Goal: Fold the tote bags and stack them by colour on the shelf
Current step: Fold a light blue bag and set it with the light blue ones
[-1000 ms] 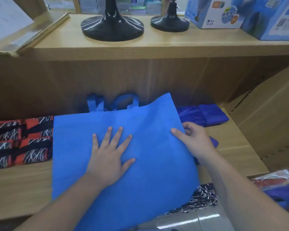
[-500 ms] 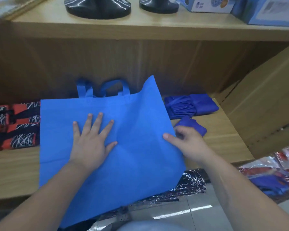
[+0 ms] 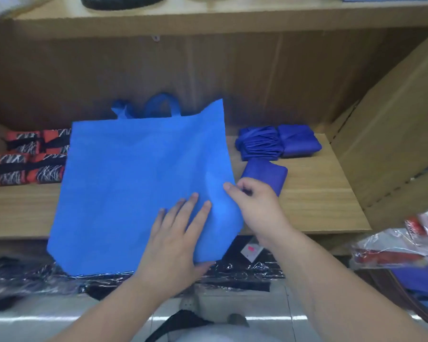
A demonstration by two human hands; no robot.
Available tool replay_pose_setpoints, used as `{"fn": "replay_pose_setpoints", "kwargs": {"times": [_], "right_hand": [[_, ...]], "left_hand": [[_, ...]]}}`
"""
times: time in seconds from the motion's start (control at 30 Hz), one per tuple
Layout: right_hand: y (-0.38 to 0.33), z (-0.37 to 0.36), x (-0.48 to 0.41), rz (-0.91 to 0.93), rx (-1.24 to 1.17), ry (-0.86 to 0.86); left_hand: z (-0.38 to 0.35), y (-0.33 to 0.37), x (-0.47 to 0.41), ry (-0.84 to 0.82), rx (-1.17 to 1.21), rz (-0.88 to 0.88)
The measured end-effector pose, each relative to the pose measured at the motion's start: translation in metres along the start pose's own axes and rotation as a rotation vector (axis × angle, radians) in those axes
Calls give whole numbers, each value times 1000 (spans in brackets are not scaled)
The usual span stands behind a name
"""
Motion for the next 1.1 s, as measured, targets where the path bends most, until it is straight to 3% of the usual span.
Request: {"fn": "replay_pose_setpoints", "kwargs": {"times": [0.1,0.2,0.3,0.4,0.63,0.8,0.93,1.1], "right_hand": [[-22,3,8,-252,-424,-198],[-44,7,10,-168,-499,-356],[-64,10,9,152,-180,-475],[-83,12,6,534,177,-457],[-102,20,-2,857,415,-333],[-93,22,4,913,466,-361],[-80,21,-11,975,647,-387],[-78,22,-18,1019,708,-367]], "left_hand": [[18,-5,4,186,239,52],[47,-10,7,323,301,114],[76,-18,6,418,424,143],[99,-22,5,440,491,104],[116,-32,5,407,565,203],[116,-38,9,348,716,284],[117,-48,14,244,742,259],[116,-55,16,308,682,343]]}}
Point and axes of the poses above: each hand's wrist, its own x-axis away from the middle knuckle, its own z-axis out of the back of the hand, y = z × x, the point moved 2 cm from there along -x, towards the middle knuckle, and after that the axes turned 9 degrees about -x, right-handed, at the moved point
